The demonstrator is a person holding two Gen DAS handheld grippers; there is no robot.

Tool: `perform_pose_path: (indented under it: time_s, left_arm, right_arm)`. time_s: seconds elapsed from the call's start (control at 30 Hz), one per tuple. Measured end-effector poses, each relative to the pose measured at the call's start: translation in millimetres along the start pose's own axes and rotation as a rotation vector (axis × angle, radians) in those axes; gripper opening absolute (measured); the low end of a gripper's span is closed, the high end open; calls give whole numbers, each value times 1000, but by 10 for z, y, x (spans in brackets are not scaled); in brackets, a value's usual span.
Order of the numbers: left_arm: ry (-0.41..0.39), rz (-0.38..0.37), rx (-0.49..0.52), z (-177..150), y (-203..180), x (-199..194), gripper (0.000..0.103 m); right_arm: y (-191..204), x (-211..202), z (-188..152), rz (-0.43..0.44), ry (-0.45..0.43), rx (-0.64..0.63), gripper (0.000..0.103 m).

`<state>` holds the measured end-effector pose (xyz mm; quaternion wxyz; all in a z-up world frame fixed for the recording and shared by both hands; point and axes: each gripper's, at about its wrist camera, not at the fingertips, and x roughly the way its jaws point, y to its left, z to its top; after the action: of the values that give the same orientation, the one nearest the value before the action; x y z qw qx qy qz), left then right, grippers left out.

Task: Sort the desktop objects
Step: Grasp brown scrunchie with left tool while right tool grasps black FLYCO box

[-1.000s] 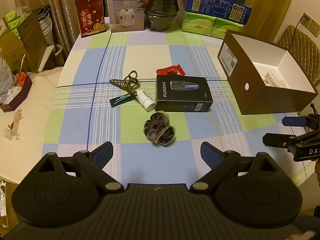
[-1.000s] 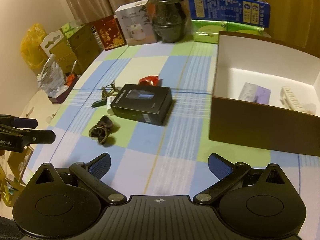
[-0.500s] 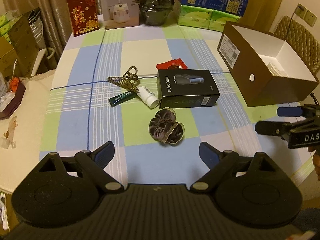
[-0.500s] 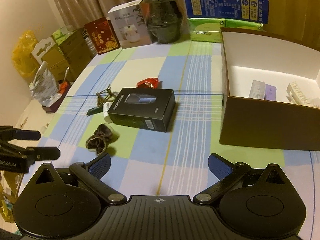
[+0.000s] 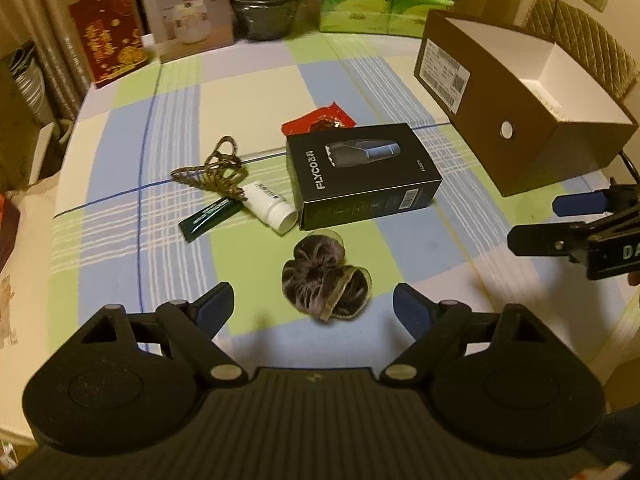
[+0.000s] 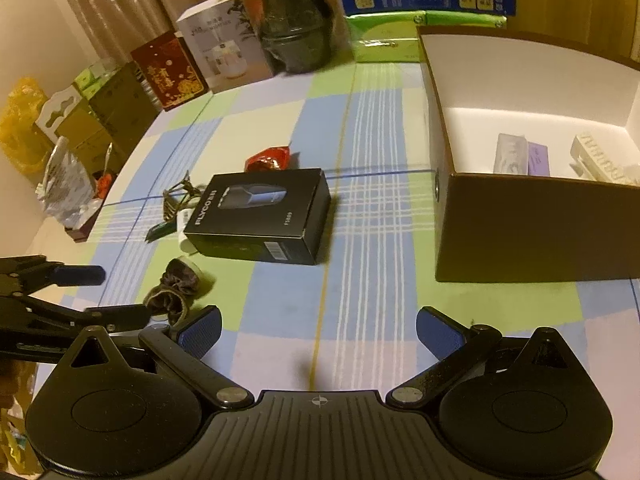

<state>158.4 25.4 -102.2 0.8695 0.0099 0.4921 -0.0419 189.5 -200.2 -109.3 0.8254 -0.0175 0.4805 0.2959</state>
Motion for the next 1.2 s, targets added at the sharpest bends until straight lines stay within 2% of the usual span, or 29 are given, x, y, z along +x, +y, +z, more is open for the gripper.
perform_pose_path:
  time_s: [0.23, 0.33, 0.43, 0.5, 0.6, 0.77, 0.9, 1.07, 1.13, 1.2]
  left_arm:
    - [29, -18, 53, 49, -16, 308, 77]
    - [37, -9, 71, 61, -27, 414, 70]
    - [45, -25, 76, 70, -24, 509, 53]
    - [52, -42, 77, 67, -15, 550, 34]
    - [39, -64, 76, 43, 18, 508, 22]
    - [36, -35, 54, -64, 192, 383, 19]
    - [47, 0, -40, -184, 509, 284, 19]
    - [63, 46, -201, -308, 961, 167, 20]
    - [63, 66, -241, -348, 1086, 128, 20]
    - [65, 80, -270, -377, 1191, 103, 20]
  right_arm:
    - [-62, 31, -7, -23, 11, 37, 101]
    - [-75, 35, -12, -31, 12, 47, 101]
    - [-56, 40, -11, -33, 13, 46, 101]
    - [-28, 50, -7, -31, 14, 40, 101]
    - [33, 80, 5, -17, 16, 21, 101]
    - [200, 161, 58, 26, 15, -42, 101]
    - [376, 261, 152, 66, 7, -131, 101]
    - [575, 449, 366, 119, -1, -323, 101]
    - [617, 553, 479, 151, 17, -395, 101]
    - [642, 665, 609, 146, 31, -450, 101]
